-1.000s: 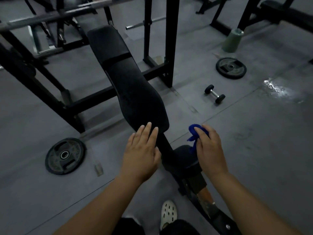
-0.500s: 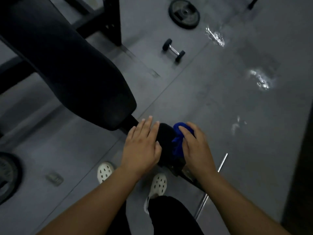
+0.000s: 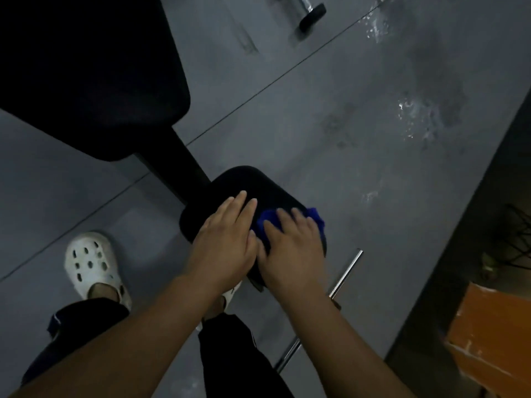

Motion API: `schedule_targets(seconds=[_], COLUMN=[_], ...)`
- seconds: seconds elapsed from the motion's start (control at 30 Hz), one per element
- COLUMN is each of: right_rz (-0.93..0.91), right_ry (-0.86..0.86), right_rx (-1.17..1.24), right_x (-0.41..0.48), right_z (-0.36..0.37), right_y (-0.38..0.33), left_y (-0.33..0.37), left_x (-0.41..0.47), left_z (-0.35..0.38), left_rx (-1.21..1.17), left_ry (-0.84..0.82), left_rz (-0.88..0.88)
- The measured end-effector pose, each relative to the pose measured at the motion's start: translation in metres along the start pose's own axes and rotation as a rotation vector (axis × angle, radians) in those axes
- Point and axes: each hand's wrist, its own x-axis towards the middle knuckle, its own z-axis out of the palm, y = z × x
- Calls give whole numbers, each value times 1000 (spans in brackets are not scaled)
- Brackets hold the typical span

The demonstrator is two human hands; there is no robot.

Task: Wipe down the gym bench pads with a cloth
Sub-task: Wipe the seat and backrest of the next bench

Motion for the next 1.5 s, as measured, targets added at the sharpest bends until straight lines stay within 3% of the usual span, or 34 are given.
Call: schedule_targets(seconds=[0.1, 0.23, 0.4, 0.53, 0.67, 0.83, 0.97, 1.1, 1.3, 1.43, 1.5], right_rz=[-174, -54, -320, -240, -482, -289, -505, -347, -517, -575, -542], right_ry=[-42, -20, -286, -309, -424, -381, -504, -383, -504, -514, -471], right_rx=[1, -5, -17, -125, -113, -235, -203, -259, -182, -55, 45], right_x=[-13, 30, 32, 68, 62, 127, 140, 164, 136, 116, 108], right_z=[2, 1, 1, 2, 24, 38, 61, 63, 51, 27, 14], right_y=[11, 21, 11, 6, -29, -26, -38, -25, -26, -10, -7], left_y=[-10, -11, -17, -28, -42, -58, -74, -87, -87, -57, -38], left_x=[-1, -7, -5, -1, 12, 16, 26, 30, 27, 10, 0], left_z=[18, 22, 13, 9, 3, 6, 25, 50, 51, 31, 15], left_rx=[-42, -50, -64, -86, -66, -77, -94, -170, -196, -182, -129], left_ry=[-2, 17, 13, 68, 113, 176, 144, 64, 21, -50, -5], left_rz=[-38, -83, -127, -178, -222, -259, -291, -308, -331, -347, -369])
